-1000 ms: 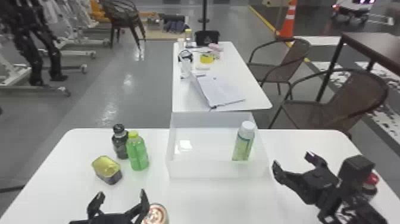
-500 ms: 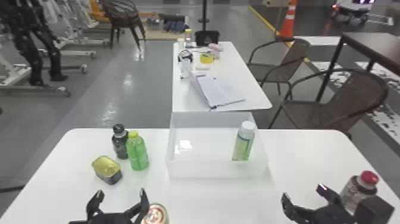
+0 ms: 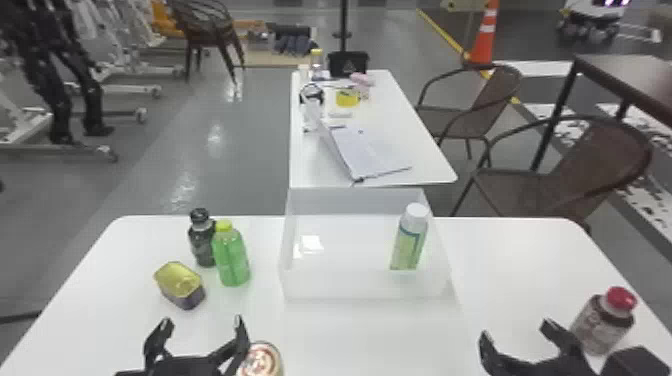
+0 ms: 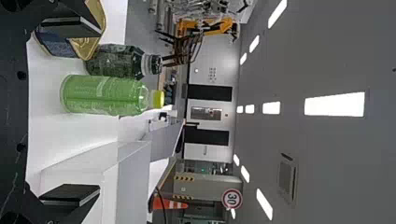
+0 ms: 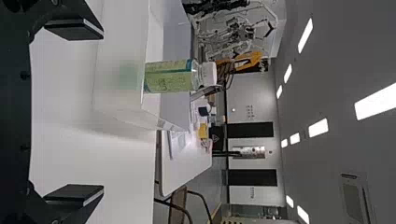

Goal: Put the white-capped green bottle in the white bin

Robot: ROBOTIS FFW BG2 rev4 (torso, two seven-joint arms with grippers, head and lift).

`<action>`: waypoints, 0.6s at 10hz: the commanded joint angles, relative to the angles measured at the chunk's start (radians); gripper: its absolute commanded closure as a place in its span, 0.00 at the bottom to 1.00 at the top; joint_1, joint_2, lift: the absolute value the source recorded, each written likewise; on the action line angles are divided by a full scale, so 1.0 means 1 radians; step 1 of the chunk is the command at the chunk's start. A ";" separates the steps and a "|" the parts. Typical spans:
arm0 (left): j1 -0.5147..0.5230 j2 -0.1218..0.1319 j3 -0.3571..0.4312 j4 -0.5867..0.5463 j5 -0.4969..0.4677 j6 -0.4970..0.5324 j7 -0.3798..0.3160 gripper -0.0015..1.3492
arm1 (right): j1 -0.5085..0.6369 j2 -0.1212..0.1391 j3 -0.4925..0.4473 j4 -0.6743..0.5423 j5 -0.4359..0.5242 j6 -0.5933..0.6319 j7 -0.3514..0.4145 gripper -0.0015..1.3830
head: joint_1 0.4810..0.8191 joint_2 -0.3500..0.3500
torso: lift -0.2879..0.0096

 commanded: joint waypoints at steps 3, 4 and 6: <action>0.001 -0.003 -0.001 0.000 0.001 0.000 0.002 0.09 | -0.002 0.003 0.000 0.003 0.012 -0.015 0.000 0.10 | 0.20 0.50 | 0.63; 0.001 -0.003 -0.001 0.000 0.001 0.000 0.002 0.09 | -0.002 0.005 0.000 0.003 0.013 -0.017 -0.002 0.10 | 0.20 0.50 | 0.63; 0.001 -0.003 -0.002 0.000 0.001 0.000 0.003 0.09 | 0.001 0.005 0.000 0.003 0.016 -0.029 -0.011 0.10 | 0.20 0.50 | 0.63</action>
